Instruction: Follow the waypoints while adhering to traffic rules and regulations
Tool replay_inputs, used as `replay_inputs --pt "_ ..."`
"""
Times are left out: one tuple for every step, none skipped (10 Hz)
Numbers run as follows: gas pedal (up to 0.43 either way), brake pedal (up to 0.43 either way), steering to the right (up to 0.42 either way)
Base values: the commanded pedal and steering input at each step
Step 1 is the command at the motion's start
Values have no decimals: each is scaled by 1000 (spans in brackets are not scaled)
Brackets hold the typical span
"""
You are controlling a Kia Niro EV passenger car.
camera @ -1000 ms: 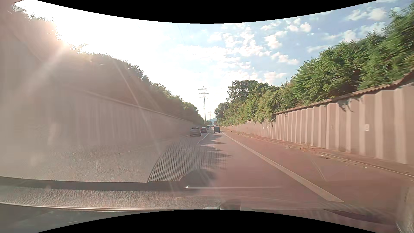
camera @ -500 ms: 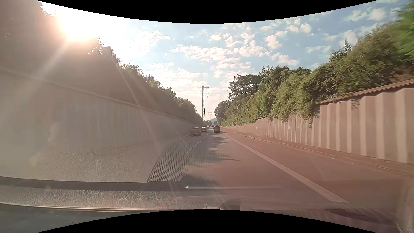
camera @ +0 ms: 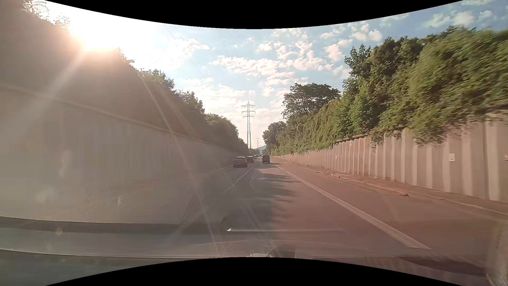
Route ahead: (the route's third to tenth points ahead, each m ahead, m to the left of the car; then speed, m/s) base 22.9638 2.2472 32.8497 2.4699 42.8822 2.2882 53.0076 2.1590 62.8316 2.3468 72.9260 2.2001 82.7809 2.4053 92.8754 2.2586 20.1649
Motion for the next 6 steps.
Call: replay_inputs --pt "169 0 0" --pt "177 0 0" --pt "177 0 1" --pt "177 0 1" --pt "189 0 1" --pt "189 0 1"
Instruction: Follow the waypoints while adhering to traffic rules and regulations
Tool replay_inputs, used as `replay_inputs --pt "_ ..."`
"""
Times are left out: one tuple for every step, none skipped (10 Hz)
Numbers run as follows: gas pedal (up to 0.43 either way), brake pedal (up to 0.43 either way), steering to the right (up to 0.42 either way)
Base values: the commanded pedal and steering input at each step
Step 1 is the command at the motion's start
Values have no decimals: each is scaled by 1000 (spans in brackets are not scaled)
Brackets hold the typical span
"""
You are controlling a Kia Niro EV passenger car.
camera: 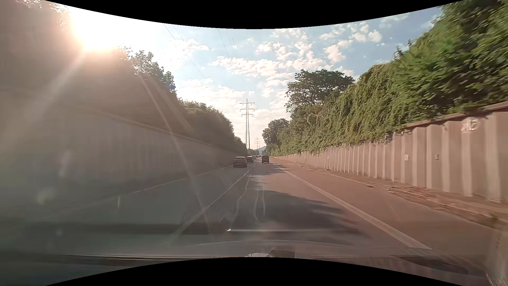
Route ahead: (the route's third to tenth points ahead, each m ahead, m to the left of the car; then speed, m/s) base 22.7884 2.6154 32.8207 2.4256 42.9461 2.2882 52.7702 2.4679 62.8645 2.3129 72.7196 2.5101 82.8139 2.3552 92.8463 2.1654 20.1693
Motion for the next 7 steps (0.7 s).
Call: replay_inputs --pt "189 0 1" --pt "189 0 1" --pt "189 0 1" --pt "189 0 1" --pt "189 0 1" --pt "189 0 1" --pt "189 0 1"
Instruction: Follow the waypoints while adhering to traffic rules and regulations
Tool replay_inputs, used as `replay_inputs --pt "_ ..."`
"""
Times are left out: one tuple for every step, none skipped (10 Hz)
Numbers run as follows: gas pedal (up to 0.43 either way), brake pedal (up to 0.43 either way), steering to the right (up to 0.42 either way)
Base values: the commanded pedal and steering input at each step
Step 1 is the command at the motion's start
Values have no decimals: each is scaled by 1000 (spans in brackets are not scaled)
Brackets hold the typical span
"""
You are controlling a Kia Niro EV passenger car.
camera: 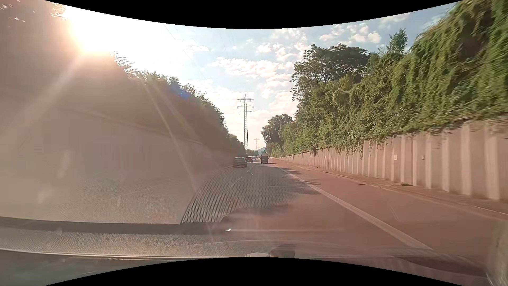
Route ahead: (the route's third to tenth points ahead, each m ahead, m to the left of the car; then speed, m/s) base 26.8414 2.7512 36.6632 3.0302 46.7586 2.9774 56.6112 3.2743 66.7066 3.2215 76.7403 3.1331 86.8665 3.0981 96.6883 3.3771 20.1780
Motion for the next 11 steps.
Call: replay_inputs --pt "189 0 1" --pt "189 0 1" --pt "189 0 1" --pt "189 0 1" --pt "189 0 1" --pt "189 0 1" --pt "189 0 1" --pt "189 0 1" --pt "189 0 1" --pt "189 0 1" --pt "189 0 1"
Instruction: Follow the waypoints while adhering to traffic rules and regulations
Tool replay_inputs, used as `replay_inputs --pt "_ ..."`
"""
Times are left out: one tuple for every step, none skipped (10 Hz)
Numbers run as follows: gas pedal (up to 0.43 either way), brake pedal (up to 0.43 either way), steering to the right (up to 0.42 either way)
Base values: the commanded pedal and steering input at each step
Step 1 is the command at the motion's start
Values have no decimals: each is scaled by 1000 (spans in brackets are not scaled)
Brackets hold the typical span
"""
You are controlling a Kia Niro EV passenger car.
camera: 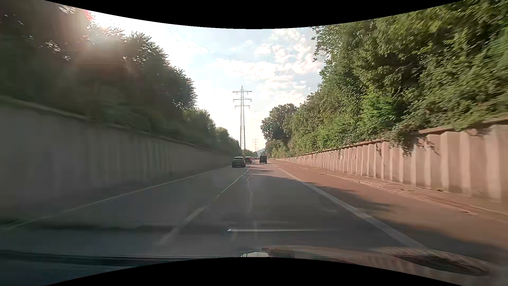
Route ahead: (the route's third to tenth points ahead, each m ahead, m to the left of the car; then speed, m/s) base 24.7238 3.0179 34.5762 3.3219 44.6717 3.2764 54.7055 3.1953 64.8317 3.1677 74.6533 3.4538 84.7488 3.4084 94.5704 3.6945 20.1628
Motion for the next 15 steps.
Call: replay_inputs --pt "189 0 1" --pt "189 0 1" --pt "189 0 1" --pt "189 0 0" --pt "189 0 0" --pt "189 0 0" --pt "189 0 0" --pt "189 0 0" --pt "189 0 0" --pt "189 0 0" --pt "189 0 0" --pt "189 0 0" --pt "189 0 0" --pt "189 0 0" --pt "189 0 0"
